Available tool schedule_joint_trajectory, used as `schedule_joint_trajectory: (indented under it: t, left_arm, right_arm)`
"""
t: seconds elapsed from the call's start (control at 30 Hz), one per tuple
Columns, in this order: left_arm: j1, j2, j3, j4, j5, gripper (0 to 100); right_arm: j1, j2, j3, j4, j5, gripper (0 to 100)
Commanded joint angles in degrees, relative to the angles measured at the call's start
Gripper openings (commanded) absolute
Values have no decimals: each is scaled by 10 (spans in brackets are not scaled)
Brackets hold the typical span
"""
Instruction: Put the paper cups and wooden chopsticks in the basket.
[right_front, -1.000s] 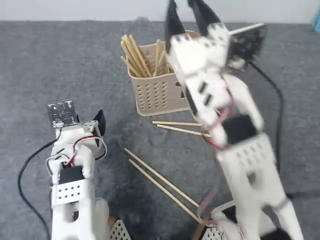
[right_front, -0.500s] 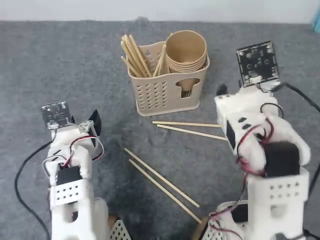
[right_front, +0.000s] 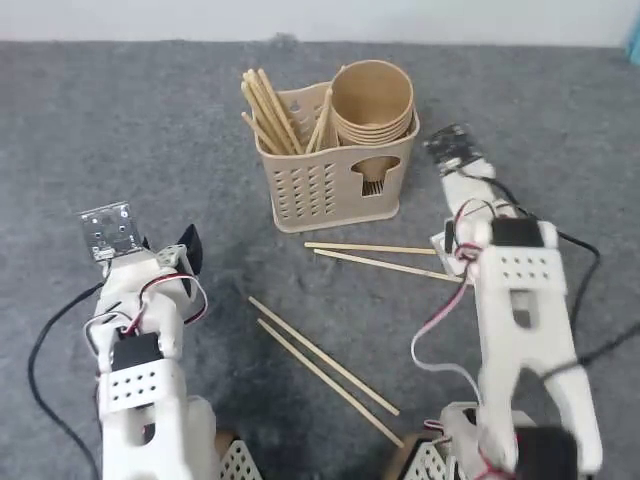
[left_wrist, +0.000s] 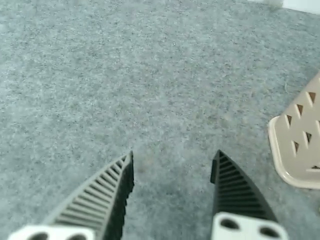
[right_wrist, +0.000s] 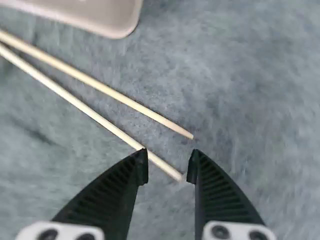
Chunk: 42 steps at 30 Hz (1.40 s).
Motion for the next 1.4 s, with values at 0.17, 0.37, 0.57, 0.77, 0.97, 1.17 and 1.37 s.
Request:
schedule_joint_trajectory:
  t: [0.17,0.37,0.57,0.77,0.97,1.17,1.37]
  left_arm:
    - [-4,-11,-22,1,6,239]
    - [-4,-11,-20,-13,6,239]
    - [-4,-11,-20,-15,6,239]
    - [-2,-11,-20,-15,6,239]
    - [-2,-11,-20,-15,5,239]
    - [-2,-11,-20,-16,5,239]
    - [-2,-11,-20,-16,5,239]
  right_arm:
    - [2,142,-5,-121,93,149]
    - [-10,217,-32,-132,122,149]
    - [-6,297,-84,-147,124,147]
    - [-9,342,-129,-147,124,146]
    - [-11,345,-127,-145,124,133]
    - [-7,335,-109,-83,124,23]
    - [-11,277,-108,61,170,7]
